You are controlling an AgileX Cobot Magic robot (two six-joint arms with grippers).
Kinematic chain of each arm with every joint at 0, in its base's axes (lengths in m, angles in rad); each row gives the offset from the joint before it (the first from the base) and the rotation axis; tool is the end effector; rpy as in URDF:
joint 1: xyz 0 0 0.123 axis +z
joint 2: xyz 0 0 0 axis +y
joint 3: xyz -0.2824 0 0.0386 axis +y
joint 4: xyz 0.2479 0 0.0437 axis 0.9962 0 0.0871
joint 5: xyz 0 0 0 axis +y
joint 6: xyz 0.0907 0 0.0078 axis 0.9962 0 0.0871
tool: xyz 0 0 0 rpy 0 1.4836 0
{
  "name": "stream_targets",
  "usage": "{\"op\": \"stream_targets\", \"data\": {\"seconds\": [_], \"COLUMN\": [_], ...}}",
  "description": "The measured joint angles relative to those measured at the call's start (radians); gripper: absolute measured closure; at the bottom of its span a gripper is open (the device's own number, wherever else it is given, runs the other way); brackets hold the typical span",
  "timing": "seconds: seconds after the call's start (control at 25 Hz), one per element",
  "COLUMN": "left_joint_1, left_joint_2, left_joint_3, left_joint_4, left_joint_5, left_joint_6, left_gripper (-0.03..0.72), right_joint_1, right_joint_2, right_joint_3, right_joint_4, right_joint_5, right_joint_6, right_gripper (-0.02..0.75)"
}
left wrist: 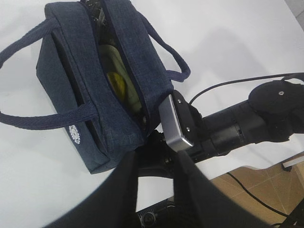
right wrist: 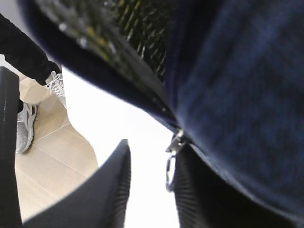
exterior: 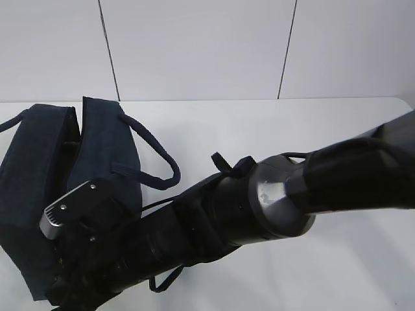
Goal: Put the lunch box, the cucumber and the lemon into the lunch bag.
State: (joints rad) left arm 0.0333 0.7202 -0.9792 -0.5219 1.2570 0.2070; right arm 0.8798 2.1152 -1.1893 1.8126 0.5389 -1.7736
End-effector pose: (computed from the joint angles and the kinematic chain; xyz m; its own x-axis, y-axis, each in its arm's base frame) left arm 0.0948 -0.0401 0.3829 -0.7525 0.0025 -0.6586 0.3013 0.8905 -0.3409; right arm 0.2350 0.3555 0.1222 -0.4778 -0.4731 -0.7402 -0.8776 0.2953 0.3777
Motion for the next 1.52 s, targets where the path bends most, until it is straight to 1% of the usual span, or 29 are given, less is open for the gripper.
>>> {"op": "stream_targets", "data": {"seconds": [0.08,0.24,0.32,0.64,0.84,0.96,1.04,1.2,1.36,1.52], "left_joint_1": [0.000,0.000,0.000,0.000,0.000,0.000,0.000,0.000,0.000,0.000], "left_joint_2": [0.000,0.000,0.000,0.000,0.000,0.000,0.000,0.000,0.000,0.000], "left_joint_3": [0.000,0.000,0.000,0.000,0.004,0.034,0.061,0.112,0.156,0.213], "left_joint_4": [0.000,0.000,0.000,0.000,0.000,0.000,0.000,0.031,0.057,0.081], "left_joint_5": [0.000,0.000,0.000,0.000,0.000,0.000,0.000,0.000,0.000,-0.002], "left_joint_6": [0.000,0.000,0.000,0.000,0.000,0.000,0.000,0.000,0.001,0.013], "left_gripper": [0.502,0.502,0.502,0.502,0.502,0.501,0.497,0.470,0.435,0.423], "right_joint_1": [0.000,0.000,0.000,0.000,0.000,0.000,0.000,0.000,0.000,0.000], "right_joint_2": [0.000,0.000,0.000,-0.009,-0.045,-0.061,-0.065,-0.083,-0.113,-0.118], "right_joint_3": [0.000,0.000,0.000,0.000,0.000,0.000,0.000,0.000,0.000,0.000], "right_joint_4": [0.000,0.000,0.000,0.000,-0.022,-0.074,-0.128,-0.206,-0.237,-0.244], "right_joint_5": [-0.006,-0.024,-0.024,-0.025,-0.033,-0.034,-0.034,-0.032,-0.021,-0.017], "right_joint_6": [0.000,0.000,0.013,0.071,0.098,0.149,0.188,0.248,0.262,0.284], "right_gripper": [0.608,0.725,0.747,0.750,0.751,0.750,0.751,0.751,0.751,0.751]}}
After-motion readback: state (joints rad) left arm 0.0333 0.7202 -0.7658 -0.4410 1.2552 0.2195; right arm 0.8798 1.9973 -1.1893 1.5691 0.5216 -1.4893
